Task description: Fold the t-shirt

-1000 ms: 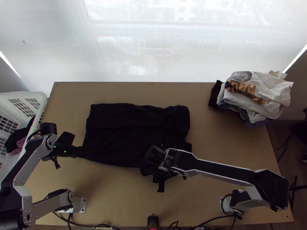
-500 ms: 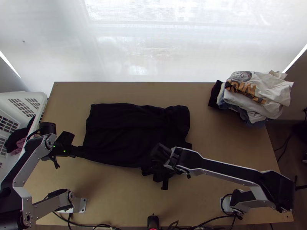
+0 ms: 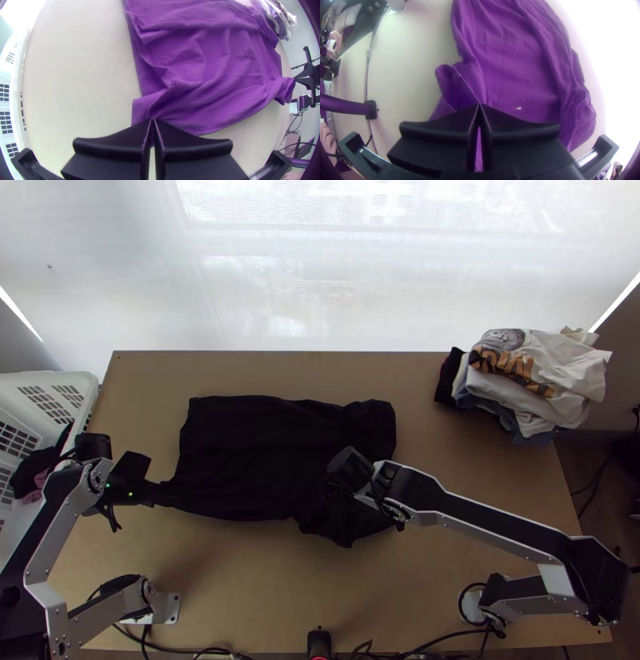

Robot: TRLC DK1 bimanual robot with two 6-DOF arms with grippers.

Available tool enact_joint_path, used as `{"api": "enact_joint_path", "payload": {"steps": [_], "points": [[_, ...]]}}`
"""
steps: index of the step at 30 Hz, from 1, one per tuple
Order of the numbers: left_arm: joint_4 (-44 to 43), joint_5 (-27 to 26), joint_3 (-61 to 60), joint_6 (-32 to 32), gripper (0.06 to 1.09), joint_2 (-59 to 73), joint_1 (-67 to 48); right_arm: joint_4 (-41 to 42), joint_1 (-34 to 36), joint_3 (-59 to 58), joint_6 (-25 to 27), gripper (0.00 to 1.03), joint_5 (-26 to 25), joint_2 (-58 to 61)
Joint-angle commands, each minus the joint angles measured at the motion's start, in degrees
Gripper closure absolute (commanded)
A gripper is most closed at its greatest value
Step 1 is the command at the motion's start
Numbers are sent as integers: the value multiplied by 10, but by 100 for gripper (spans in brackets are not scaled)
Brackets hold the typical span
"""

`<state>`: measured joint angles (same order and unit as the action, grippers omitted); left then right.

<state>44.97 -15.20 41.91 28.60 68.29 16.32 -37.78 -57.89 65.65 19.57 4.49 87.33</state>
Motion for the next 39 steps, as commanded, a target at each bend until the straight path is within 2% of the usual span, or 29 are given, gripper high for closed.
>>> {"api": "enact_joint_path", "payload": {"steps": [1, 10, 21, 39], "points": [[20, 1, 25, -6, 105, -9, 2, -5, 49, 30, 6, 100, -4, -2], [61, 0, 61, -7, 105, 5, 0, -5, 97, 42, 6, 100, -9, -5], [73, 0, 137, -40, 105, 49, -11, -1, 151, 95, 23, 100, -10, 21], [86, 1, 335, -86, 105, 202, -74, 9, 234, 179, 52, 100, -8, 98]]}}
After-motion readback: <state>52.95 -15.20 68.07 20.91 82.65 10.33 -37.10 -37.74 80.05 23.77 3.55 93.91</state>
